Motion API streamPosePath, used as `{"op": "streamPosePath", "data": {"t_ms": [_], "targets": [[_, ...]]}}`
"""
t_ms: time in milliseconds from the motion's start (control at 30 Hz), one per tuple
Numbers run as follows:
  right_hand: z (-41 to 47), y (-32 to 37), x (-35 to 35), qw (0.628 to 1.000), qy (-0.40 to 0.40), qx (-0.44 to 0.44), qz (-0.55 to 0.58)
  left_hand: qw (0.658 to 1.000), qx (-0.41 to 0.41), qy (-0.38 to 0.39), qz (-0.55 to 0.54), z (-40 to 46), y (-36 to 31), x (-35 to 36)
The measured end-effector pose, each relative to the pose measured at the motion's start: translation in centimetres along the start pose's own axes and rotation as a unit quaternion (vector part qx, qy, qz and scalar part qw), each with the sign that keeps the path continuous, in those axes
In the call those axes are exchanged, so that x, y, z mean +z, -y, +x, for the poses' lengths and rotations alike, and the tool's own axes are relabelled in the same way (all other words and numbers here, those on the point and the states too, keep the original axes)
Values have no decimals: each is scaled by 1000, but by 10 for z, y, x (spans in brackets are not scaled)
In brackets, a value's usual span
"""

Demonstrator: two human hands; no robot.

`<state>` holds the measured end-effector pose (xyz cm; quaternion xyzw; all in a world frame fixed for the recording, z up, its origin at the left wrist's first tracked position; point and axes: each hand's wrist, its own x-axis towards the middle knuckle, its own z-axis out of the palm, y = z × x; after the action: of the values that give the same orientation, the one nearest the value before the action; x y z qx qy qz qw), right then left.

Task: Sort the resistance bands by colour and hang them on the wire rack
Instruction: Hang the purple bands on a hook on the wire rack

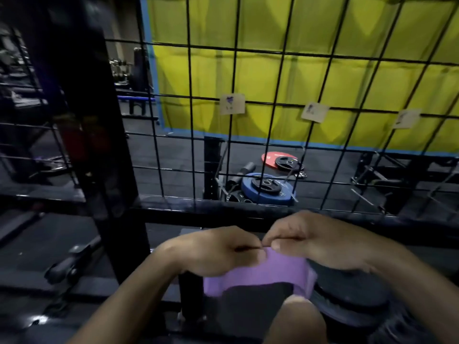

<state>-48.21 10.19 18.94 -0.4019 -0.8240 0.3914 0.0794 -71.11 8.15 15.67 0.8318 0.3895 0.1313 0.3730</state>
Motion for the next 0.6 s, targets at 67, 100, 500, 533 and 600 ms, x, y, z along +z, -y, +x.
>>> {"op": "streamPosePath", "data": {"t_ms": [67, 100, 500, 533, 600], "targets": [[10, 8, 1, 998, -32, -28, -49, 997, -12, -36, -66, -6, 5, -4], [13, 10, 1, 996, -48, -33, -65, 994, -20, -59, -89, -8, 8, -6], [23, 8, 8, 999, -4, -35, -1, 993, -12, -74, -89, -25, 19, -24], [23, 12, 6, 999, -2, -47, -8, 992, -11, -82, -90, -28, 18, -27], [25, 22, -2, 996, -17, -84, -13, 988, -12, -114, -105, -33, 13, -39]]}}
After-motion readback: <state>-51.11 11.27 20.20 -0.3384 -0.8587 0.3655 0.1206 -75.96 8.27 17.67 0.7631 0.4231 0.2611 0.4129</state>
